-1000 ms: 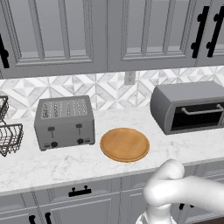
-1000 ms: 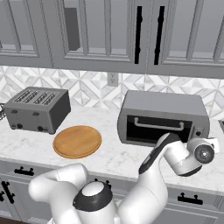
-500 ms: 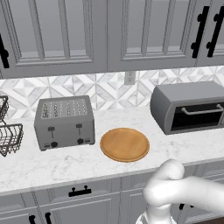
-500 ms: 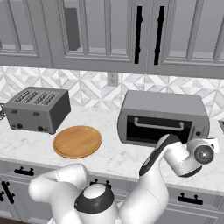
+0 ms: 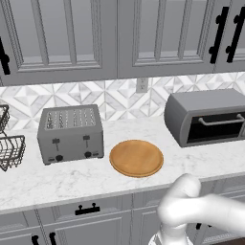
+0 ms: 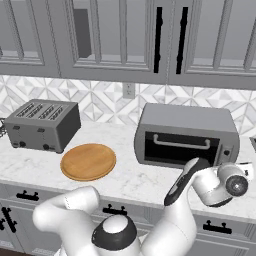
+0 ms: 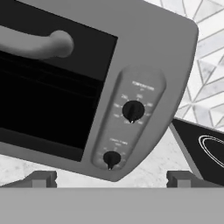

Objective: Pick up the kebab skewer and baguette bread, and place them inside the toaster oven. Close the toaster oven door and start by setting the timer.

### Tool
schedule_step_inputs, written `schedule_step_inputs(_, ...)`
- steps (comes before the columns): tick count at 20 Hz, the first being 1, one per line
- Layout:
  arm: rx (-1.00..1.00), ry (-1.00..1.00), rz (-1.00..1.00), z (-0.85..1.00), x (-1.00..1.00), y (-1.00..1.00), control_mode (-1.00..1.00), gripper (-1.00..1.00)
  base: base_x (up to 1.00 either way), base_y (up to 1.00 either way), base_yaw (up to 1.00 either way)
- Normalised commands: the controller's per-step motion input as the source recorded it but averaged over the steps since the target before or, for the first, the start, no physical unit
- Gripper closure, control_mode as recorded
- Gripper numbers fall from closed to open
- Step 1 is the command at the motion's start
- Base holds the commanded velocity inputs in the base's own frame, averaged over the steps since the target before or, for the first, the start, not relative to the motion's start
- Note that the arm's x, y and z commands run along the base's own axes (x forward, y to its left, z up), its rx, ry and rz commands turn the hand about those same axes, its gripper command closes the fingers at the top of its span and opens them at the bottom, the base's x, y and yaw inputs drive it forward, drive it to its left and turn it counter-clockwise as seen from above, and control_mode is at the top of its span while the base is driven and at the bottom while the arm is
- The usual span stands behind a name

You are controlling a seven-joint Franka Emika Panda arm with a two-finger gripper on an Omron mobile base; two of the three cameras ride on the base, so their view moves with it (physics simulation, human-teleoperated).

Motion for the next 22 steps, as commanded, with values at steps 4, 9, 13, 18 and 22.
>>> schedule_step_inputs(4,0.00,-0.09,0.03,-0.36,0.00,-0.12,-1.00,-1.00,0.00,0.00,0.00)
schedule_step_inputs(9,0.00,-0.10,0.04,0.00,0.00,-0.09,-1.00,-1.00,0.00,0.00,0.00)
schedule_step_inputs(13,0.01,-0.11,0.03,0.00,0.00,0.00,-1.00,-1.00,0.00,0.00,0.00)
schedule_step_inputs(18,0.01,-0.08,0.01,-0.09,0.00,0.00,-1.00,-1.00,0.00,0.00,0.00)
schedule_step_inputs(22,0.02,-0.04,0.00,-0.07,0.12,0.00,-1.00,-1.00,0.00,0.00,0.00)
